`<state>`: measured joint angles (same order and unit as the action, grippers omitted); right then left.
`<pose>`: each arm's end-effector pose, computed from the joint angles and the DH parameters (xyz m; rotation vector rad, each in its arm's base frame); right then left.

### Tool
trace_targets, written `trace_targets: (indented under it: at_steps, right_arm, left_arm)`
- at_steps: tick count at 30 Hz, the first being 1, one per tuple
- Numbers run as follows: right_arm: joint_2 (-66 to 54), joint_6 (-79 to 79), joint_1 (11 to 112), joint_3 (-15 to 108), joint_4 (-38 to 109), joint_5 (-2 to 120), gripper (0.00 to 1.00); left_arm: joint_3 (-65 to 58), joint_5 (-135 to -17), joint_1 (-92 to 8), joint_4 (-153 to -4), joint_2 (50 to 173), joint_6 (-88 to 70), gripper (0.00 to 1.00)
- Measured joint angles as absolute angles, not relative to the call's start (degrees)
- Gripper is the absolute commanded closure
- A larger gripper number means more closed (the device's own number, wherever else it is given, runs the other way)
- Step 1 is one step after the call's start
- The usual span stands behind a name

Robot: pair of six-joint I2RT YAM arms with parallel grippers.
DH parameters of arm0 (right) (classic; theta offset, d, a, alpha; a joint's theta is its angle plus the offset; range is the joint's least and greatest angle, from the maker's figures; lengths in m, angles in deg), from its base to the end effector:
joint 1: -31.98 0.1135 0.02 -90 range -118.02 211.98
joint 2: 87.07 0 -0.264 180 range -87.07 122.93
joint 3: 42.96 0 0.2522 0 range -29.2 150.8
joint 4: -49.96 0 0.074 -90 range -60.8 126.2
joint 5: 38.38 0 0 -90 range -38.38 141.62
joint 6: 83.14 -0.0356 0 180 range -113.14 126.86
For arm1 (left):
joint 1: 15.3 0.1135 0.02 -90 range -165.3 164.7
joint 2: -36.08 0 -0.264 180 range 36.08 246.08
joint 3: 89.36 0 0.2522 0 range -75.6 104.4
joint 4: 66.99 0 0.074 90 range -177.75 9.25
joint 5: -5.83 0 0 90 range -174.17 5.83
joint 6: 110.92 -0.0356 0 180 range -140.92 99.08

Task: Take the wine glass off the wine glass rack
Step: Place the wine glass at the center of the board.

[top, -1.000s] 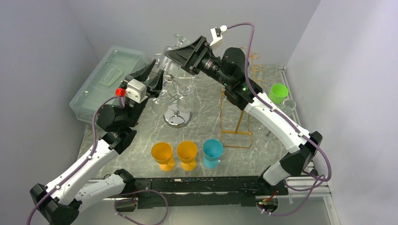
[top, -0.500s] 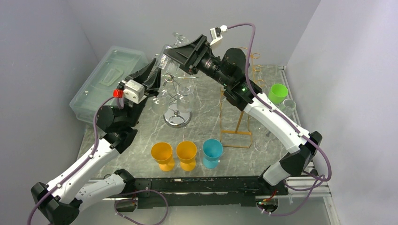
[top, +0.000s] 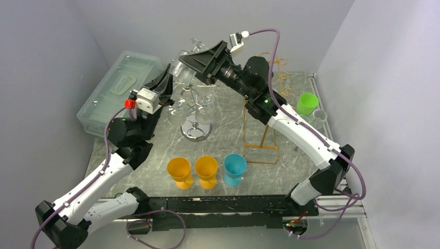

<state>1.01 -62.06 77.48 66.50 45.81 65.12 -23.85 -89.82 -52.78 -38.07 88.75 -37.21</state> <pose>0.2392 0.2553 0.5015 0.0689 1.5261 1.8175 0.1509 -0.1113 0.4523 0.2990 0.7955 -0.3059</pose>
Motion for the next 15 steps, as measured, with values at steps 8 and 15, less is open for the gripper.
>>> trace_targets:
  at_steps: [8, 15]
  right_arm:
    - [1.25, -62.28, 77.89, 66.06, 45.96, 63.9, 0.67]
    - [1.14, -62.26, 78.38, 63.94, 47.03, 62.32, 0.32]
  left_arm:
    - [-23.72, -91.94, -52.78, -39.69, 88.46, -36.19, 1.0]
    - [-21.1, -95.0, -52.86, -49.83, 86.87, -32.52, 1.0]
